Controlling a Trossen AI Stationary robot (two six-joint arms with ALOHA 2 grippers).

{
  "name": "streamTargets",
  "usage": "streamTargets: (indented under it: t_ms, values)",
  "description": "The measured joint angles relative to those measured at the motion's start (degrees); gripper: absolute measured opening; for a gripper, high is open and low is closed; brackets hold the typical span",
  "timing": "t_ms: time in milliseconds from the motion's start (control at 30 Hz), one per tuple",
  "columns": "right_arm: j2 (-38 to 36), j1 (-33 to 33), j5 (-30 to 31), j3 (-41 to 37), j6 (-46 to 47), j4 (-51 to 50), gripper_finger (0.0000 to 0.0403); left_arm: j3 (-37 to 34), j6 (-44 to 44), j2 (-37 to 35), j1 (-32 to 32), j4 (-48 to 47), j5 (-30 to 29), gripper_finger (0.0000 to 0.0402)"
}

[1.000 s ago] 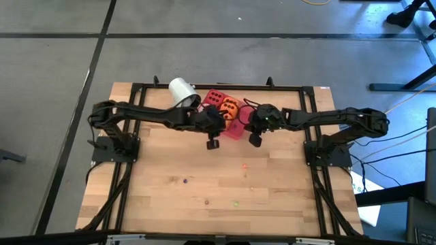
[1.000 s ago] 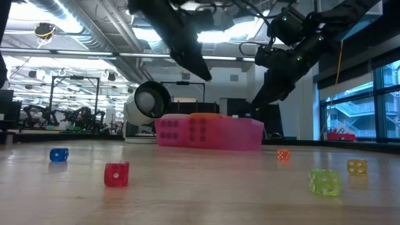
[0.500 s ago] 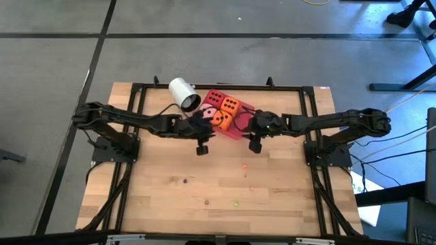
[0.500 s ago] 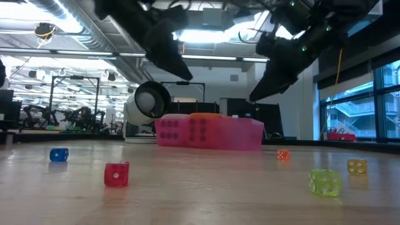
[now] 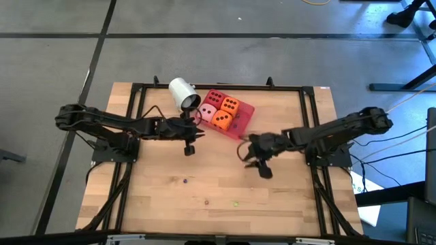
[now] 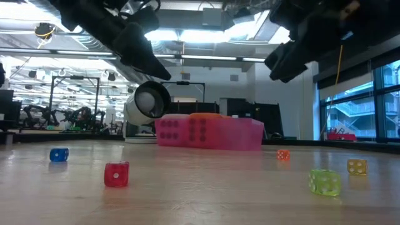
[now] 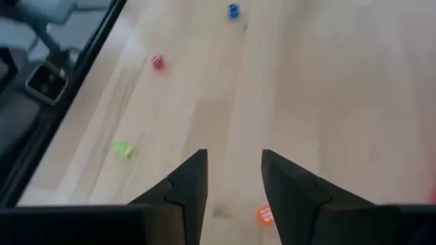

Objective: Pick & Place Dice
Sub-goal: Put the small orange die into the red bin

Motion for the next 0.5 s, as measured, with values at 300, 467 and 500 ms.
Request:
streamTargets:
  t_ms: [300, 467, 500]
  values:
    - [7.18, 5.57, 11.79, -0.05, 0.08, -0.24, 0.0126, -0.16, -0.01, -0.11, 0.8, 1.46, -0.15, 0.0054]
    - [11.07, 5.53, 11.45, -0.05, 0.27, -0.21, 0.0125, -0.16, -0.14, -0.11, 0.78, 2.46, 0.69, 0.0052]
    - [11.72, 5.53, 11.39, -0.05, 0.27, 0.24, 0.0125, -0.16, -0.28, -0.11, 0.8, 2.72, 0.69, 0.0051]
